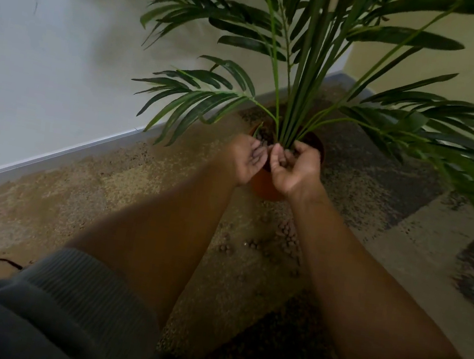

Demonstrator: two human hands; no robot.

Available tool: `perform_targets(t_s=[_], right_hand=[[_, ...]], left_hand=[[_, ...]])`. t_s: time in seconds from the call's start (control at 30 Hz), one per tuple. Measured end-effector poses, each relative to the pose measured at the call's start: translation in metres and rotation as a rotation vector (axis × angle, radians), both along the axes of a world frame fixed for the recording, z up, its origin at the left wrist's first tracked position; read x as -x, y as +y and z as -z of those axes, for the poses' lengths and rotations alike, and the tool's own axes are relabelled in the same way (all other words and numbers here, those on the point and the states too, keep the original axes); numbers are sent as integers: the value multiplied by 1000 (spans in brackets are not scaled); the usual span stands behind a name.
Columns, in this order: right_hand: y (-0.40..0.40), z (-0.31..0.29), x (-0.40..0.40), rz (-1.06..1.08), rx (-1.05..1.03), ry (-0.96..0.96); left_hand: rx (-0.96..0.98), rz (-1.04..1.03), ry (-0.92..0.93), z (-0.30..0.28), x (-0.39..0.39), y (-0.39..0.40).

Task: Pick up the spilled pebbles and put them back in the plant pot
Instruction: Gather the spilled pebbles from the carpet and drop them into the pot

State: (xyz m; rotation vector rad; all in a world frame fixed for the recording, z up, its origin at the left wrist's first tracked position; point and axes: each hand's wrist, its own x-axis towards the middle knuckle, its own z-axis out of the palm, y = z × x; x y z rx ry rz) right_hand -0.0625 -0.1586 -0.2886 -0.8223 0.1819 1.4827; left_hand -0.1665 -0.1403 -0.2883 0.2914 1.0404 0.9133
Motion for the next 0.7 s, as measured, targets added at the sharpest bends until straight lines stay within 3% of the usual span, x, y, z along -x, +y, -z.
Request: perform_targets(t_s=[0.23, 0.5, 0.6, 0.7], right_hand=[[1, 5, -21, 14, -33, -113], [-9, 13, -13, 28, -16, -226], [-15, 13, 2, -68, -28, -322], [-19, 26, 18, -303, -9, -571]], left_hand=[[-93, 119, 26, -17, -19, 4], [-140, -31, 127, 11, 4, -6], [-119, -67, 289, 23, 15, -11], [-90, -75, 411, 52, 31, -11]])
